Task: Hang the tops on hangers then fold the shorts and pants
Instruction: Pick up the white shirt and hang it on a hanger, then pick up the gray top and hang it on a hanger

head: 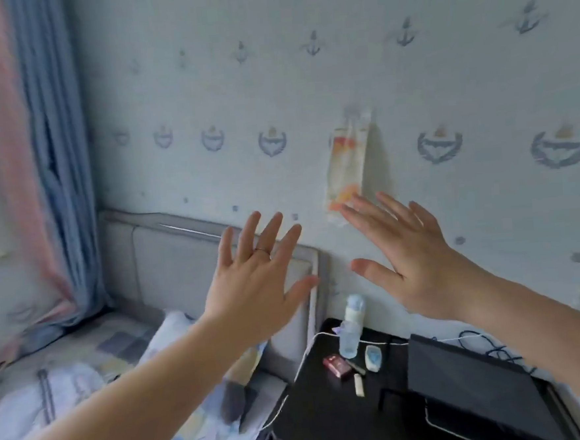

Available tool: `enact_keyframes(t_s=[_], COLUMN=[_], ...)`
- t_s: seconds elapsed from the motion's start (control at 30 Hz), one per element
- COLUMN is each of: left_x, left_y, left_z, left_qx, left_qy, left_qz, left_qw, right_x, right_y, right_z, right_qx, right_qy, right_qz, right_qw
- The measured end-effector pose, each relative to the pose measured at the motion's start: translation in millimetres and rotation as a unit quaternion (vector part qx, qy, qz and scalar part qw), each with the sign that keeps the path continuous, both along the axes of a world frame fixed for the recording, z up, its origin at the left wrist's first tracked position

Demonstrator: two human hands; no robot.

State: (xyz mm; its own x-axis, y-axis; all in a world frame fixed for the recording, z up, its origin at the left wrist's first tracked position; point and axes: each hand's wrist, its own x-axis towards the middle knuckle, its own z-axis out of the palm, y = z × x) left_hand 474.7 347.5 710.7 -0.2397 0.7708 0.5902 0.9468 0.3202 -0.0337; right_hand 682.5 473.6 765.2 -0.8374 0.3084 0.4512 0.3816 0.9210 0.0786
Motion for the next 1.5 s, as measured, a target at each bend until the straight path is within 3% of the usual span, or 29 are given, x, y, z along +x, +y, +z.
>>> enact_keyframes(t_s=[0.2,0.43,0.67,1.0,1.27,1.5], left_x=[-105,-192,-290,-404,-487,-559], left_y=[-109,-193,-197,-192,-204,-172], left_z=[-100,-215,-300,-409,-611,-809], left_qx=[-0.076,-0.134,-0.139,-0.171,-0.263,-0.236], left_qy=[-0.085,-0.196,-0.305,-0.472,-0.521,-0.524], left_qz=[0.148,0.279,0.376,0.415,0.392,0.375], left_qw=[0.982,0.931,0.864,0.758,0.711,0.727], right_x=[-150,-299,-443,-617,-714,-800], right_y=[-46,-71,-52,-44,-35,-23], right_z=[-103,-226,-317,-431,-656,-860], right_qx=[-0.083,-0.161,-0.211,-0.242,-0.294,-0.341], right_qy=[-0.079,-0.172,-0.269,-0.386,-0.435,-0.366], right_qz=[0.129,0.201,0.241,0.245,0.145,0.082], right_qw=[0.985,0.951,0.908,0.856,0.838,0.862])
